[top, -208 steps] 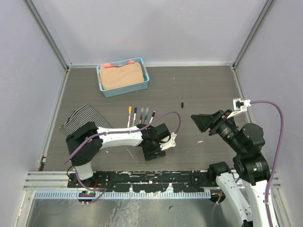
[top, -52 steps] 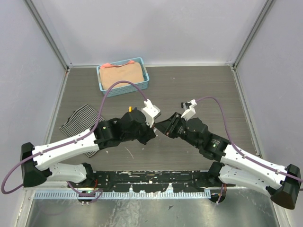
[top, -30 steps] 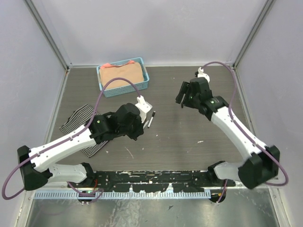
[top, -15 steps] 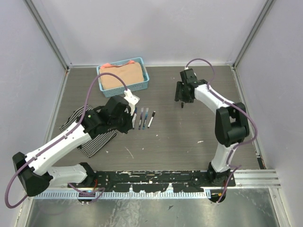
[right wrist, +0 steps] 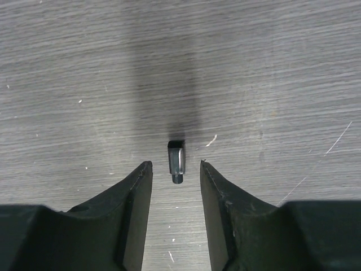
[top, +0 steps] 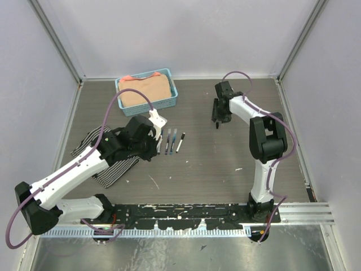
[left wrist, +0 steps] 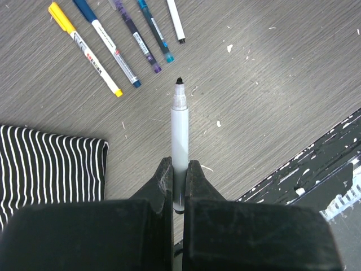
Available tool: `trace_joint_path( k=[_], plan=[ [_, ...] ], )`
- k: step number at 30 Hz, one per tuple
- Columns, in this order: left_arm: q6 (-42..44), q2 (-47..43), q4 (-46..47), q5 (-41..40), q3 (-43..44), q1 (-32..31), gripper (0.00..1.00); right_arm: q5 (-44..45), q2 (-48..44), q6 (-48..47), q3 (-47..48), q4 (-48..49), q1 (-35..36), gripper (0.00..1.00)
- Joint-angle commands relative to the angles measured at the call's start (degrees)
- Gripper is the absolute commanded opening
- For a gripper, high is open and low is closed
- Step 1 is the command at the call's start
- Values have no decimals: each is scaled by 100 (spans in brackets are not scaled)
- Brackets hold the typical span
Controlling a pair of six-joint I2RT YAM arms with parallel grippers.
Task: Insert the pens into the pen caps
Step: Insert the pen cap onto the pen.
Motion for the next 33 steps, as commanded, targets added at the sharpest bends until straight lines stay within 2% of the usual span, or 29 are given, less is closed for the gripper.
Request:
trace_joint_path(
  k=[1, 21, 33],
  plan=[
    [112, -27, -56, 87, 14, 16, 0, -94, 72, -111, 285, 5, -90, 43],
    [125, 97, -17, 177, 33, 14, 0, -216, 535, -251, 583, -283, -95, 30],
    [149, 69, -37, 151, 0, 21, 0, -332, 551, -277, 513, -461, -83, 31]
  ],
)
